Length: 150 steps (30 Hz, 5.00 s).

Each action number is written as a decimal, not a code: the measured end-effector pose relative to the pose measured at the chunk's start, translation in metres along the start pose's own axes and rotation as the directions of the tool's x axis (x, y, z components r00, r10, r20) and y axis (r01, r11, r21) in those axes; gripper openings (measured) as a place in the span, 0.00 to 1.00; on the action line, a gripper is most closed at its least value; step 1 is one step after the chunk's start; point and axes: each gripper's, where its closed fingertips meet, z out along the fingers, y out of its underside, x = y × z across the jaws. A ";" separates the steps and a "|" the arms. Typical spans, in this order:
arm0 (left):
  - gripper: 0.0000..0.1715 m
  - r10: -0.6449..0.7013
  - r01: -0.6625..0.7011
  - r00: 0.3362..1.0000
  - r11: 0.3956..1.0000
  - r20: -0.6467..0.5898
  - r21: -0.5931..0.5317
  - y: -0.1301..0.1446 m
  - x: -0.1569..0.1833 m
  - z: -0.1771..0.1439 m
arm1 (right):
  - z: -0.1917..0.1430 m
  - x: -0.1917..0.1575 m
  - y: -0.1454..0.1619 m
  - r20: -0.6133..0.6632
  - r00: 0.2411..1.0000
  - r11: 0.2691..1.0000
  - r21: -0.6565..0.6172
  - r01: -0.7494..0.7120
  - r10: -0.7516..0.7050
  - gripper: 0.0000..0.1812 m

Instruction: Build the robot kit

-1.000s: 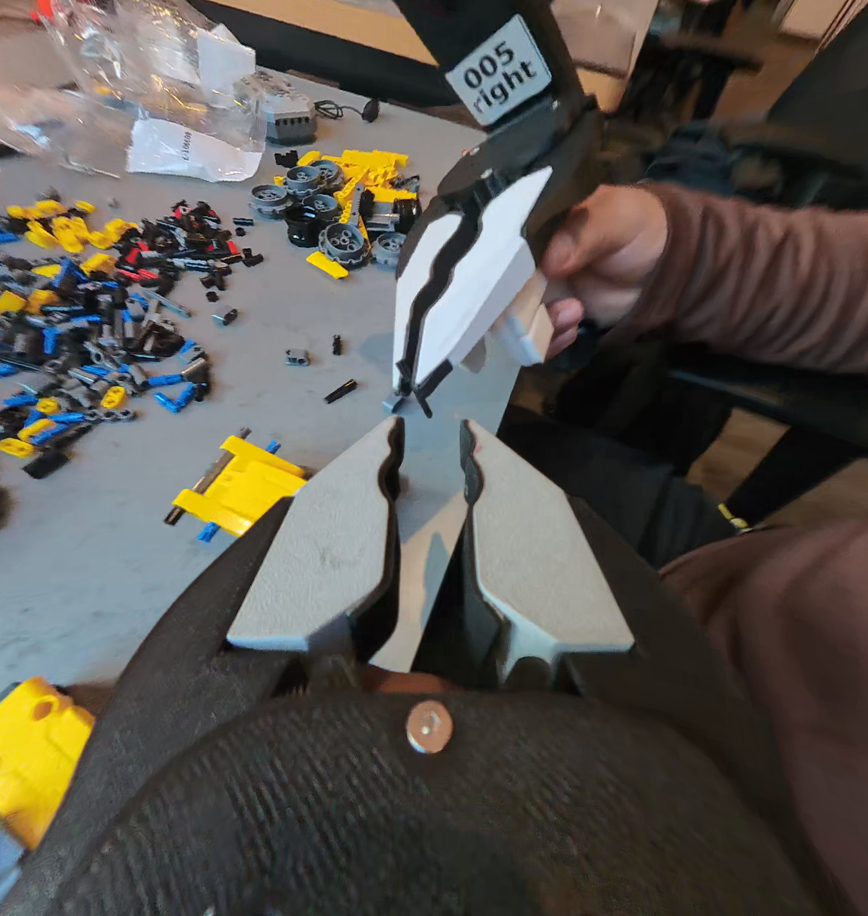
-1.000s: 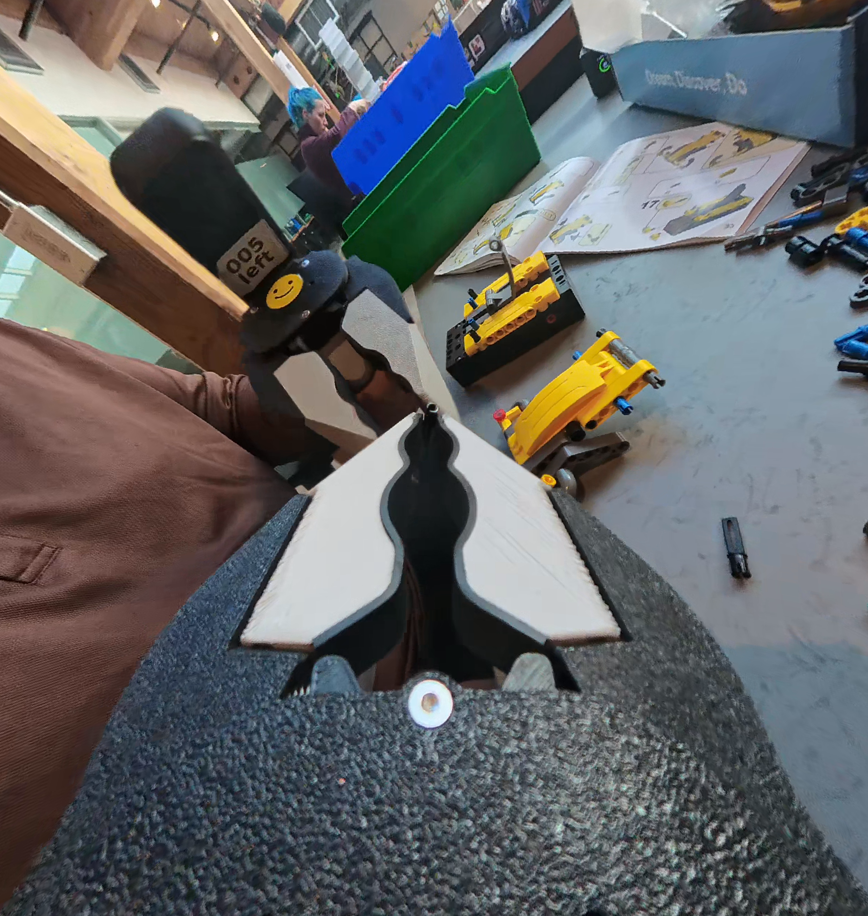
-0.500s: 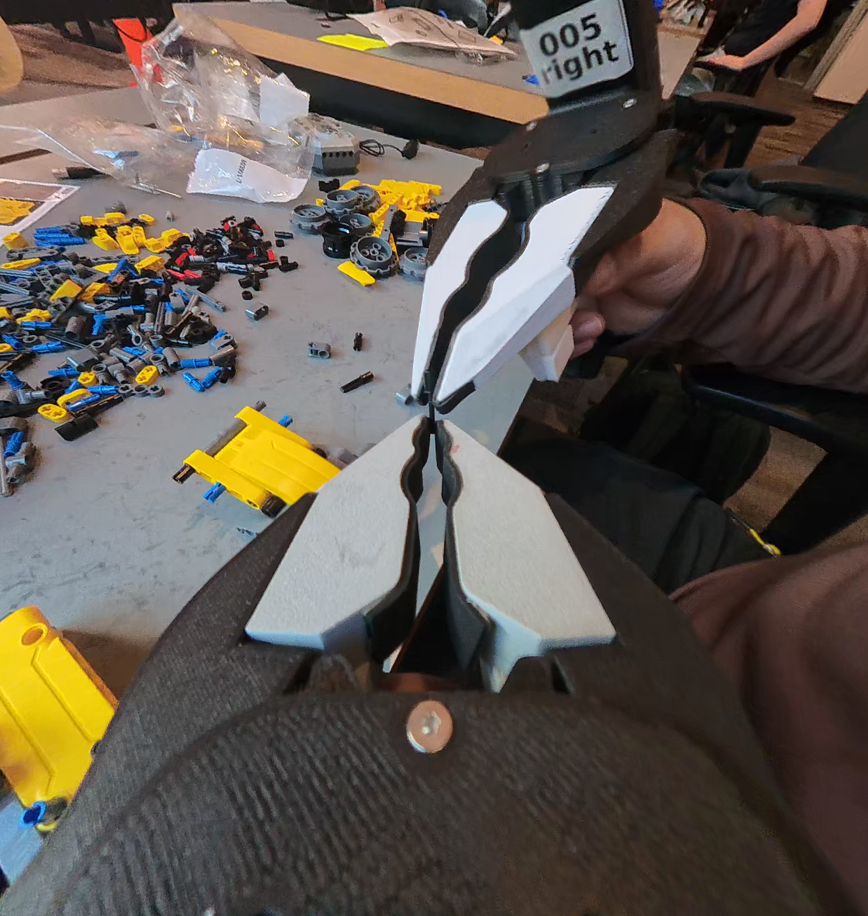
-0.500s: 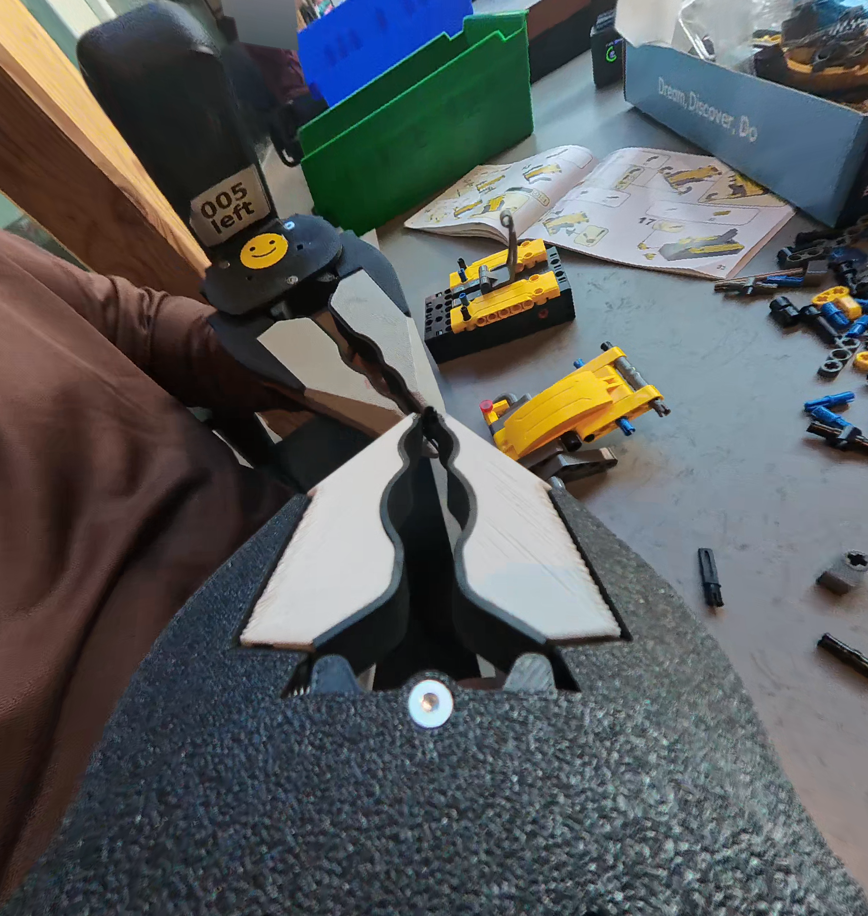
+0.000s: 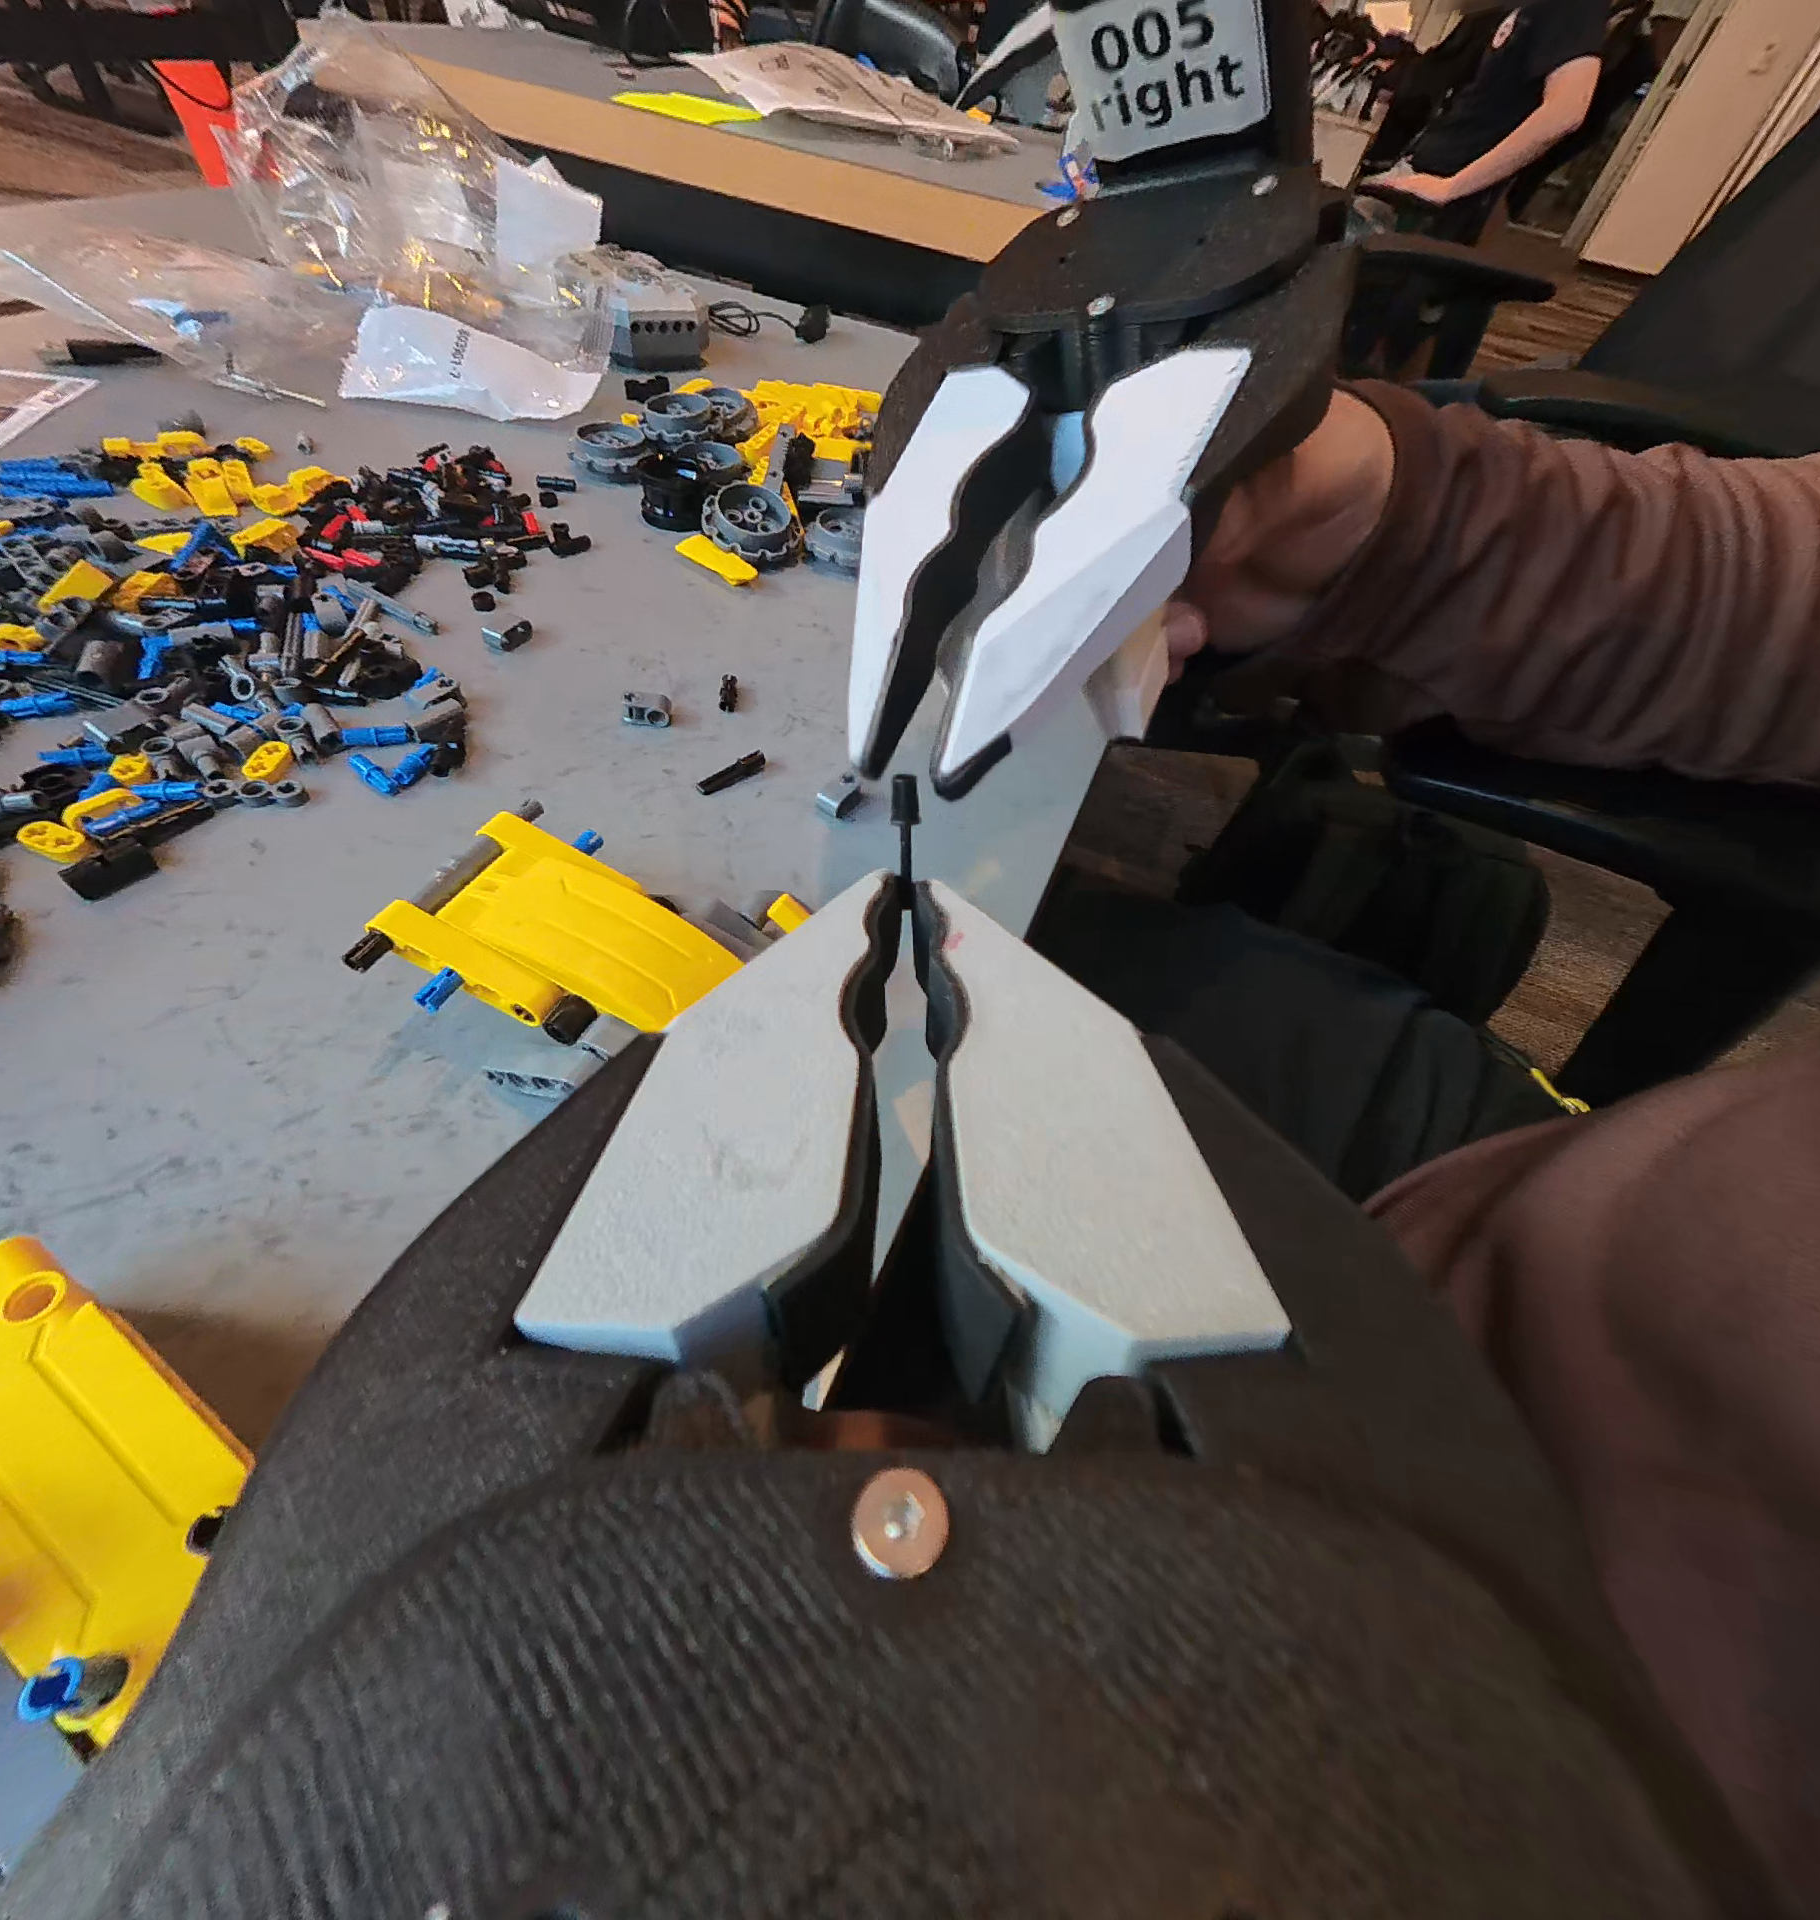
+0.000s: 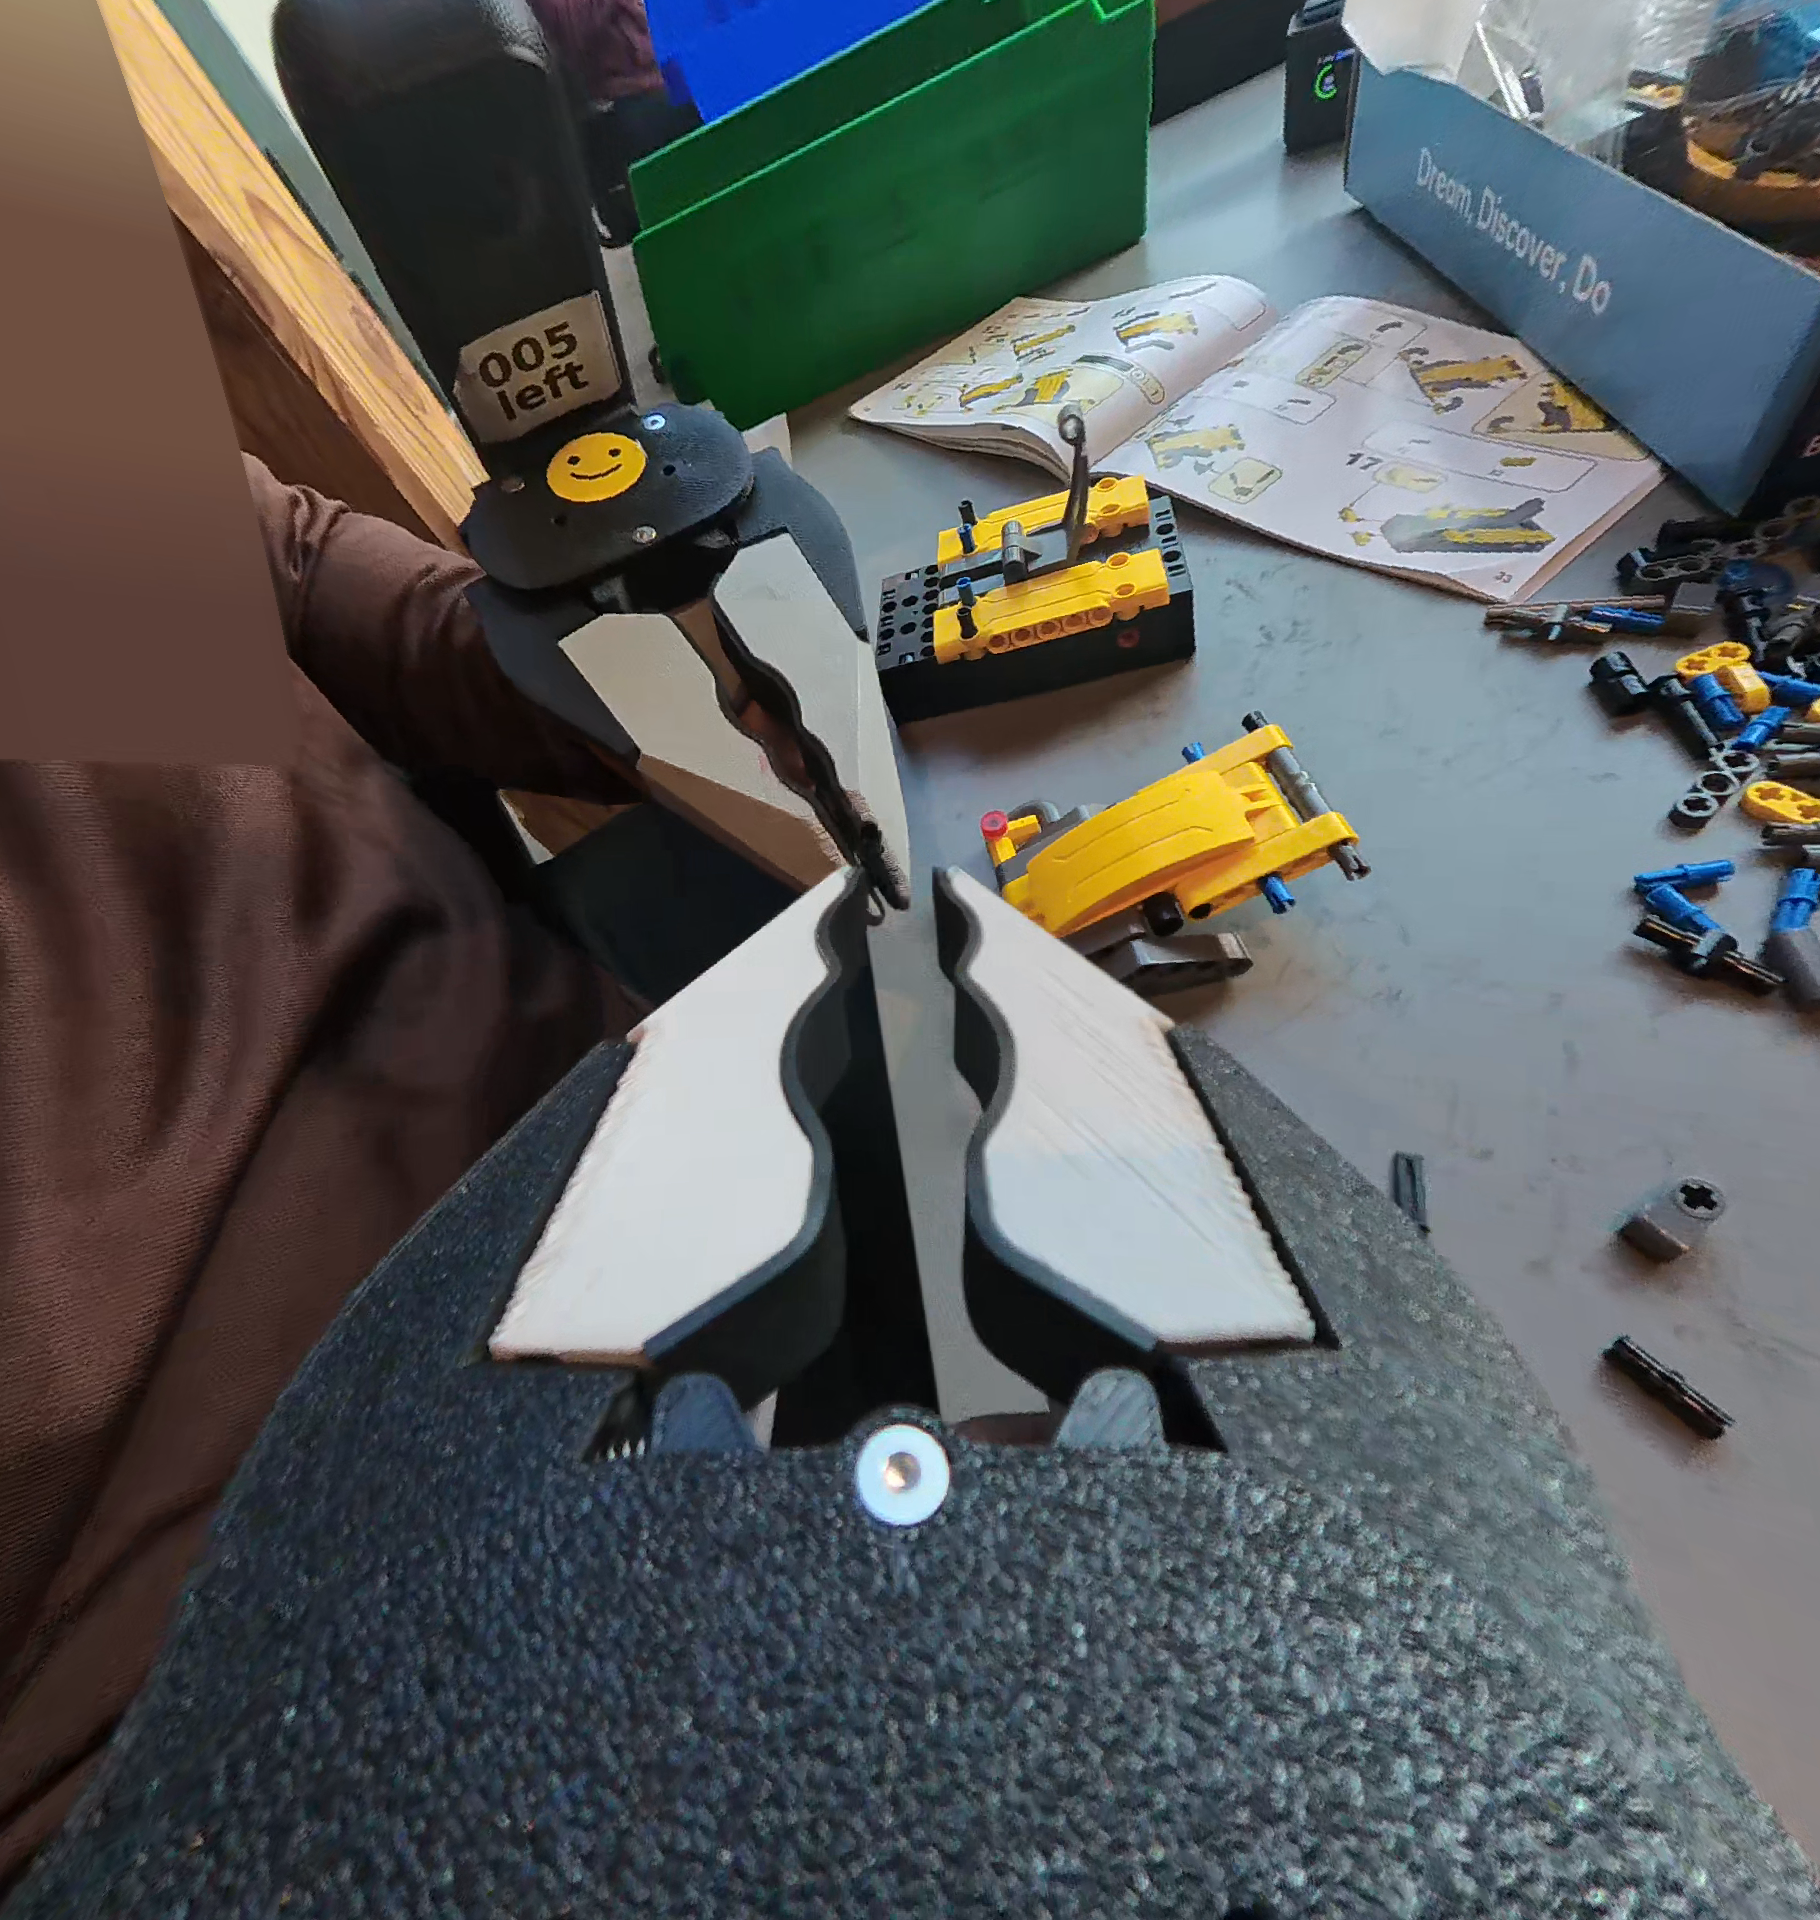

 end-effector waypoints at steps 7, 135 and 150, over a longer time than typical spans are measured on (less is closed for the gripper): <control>0.00 -0.013 0.012 1.000 0.999 -0.013 -0.043 0.008 0.001 0.005 | -0.004 0.003 0.003 0.007 1.000 1.000 -0.017 0.013 -0.013 0.05; 0.03 0.308 -0.349 0.937 0.806 -0.164 -0.478 0.031 0.033 0.102 | -0.069 0.022 0.076 -0.225 0.952 0.929 -0.351 0.120 -0.208 0.00; 0.03 0.286 -0.337 0.941 0.822 -0.180 -0.460 0.031 0.034 0.102 | -0.070 0.021 0.077 -0.229 0.948 0.926 -0.353 0.132 -0.222 0.00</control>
